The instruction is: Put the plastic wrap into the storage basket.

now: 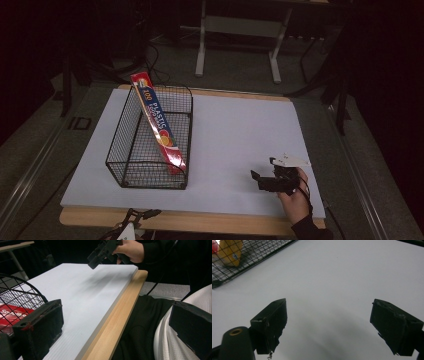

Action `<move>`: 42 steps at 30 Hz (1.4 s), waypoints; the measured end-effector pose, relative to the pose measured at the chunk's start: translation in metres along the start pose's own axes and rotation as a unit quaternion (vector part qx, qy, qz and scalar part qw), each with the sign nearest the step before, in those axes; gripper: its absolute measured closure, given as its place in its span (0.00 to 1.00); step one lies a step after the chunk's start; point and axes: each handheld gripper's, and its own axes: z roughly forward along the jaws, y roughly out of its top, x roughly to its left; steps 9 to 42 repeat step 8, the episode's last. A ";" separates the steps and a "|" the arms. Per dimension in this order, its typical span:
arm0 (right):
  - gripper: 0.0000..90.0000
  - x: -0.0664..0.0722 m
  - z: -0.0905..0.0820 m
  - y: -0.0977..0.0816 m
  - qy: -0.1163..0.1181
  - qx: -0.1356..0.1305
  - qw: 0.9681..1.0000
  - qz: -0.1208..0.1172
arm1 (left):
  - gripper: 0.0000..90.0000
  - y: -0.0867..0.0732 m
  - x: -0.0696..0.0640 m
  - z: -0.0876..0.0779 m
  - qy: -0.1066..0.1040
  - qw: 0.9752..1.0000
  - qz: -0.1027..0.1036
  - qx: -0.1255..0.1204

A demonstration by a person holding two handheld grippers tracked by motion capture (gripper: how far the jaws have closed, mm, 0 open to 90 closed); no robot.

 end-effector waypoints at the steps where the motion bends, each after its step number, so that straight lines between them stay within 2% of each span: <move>1: 0.16 0.000 0.001 0.000 -0.002 0.000 1.000 -0.003 | 0.00 0.000 0.000 0.000 0.000 1.000 0.000 0.000; 8: 0.16 0.006 0.005 0.000 0.003 0.005 1.000 -0.029 | 0.00 0.000 0.000 0.000 -0.001 1.000 0.001 0.001; 42: 0.16 0.006 0.005 0.000 0.003 0.005 1.000 -0.029 | 0.00 0.000 0.000 0.000 -0.001 1.000 0.001 0.001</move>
